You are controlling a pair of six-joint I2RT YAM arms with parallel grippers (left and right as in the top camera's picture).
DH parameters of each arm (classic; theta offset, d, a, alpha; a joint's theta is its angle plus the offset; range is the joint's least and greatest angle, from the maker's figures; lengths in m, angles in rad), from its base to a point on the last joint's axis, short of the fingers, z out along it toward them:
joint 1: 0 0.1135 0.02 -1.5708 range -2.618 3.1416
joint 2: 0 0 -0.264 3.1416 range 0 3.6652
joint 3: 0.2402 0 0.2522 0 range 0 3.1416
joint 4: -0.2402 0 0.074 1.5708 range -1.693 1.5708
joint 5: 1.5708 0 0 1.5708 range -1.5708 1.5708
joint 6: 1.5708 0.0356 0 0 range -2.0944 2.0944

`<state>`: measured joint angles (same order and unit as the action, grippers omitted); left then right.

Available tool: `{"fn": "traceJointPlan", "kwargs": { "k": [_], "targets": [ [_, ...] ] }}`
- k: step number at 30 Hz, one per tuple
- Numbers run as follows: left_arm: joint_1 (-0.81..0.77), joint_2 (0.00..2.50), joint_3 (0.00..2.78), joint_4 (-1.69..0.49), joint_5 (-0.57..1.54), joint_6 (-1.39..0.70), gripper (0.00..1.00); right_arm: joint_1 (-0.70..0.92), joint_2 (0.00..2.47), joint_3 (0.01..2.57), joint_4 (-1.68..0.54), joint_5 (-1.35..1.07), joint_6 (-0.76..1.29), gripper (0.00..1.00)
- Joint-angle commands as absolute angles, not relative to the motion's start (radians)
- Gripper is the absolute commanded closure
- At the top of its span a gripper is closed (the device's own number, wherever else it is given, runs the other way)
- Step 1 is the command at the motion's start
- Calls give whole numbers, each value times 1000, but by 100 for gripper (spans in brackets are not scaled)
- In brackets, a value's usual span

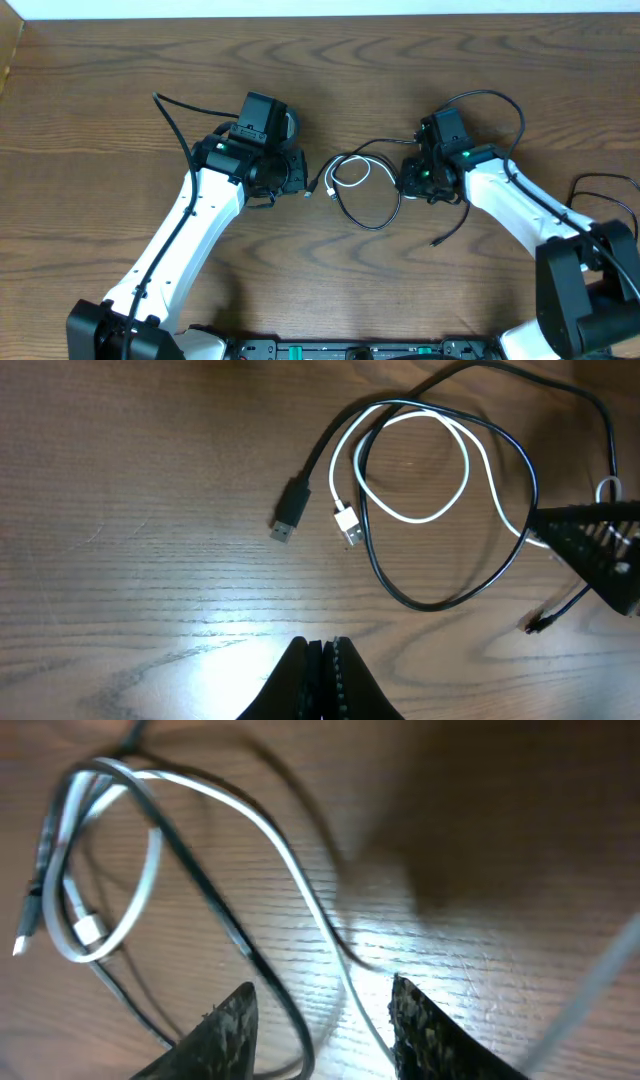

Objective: Untangle cables

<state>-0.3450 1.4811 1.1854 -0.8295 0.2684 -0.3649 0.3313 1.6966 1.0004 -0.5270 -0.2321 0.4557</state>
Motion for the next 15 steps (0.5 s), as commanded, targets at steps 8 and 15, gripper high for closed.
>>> {"fn": "traceJointPlan", "kwargs": {
  "k": [8, 15],
  "targets": [
    [-345, 1491, 1182, -829, 277, -356, 92, 325, 1515, 1043, -646, -127, 513, 63],
    [-345, 1493, 1182, -829, 277, -356, 92, 335, 1565, 1010, -693, -122, 585, 65]
  ]
}}
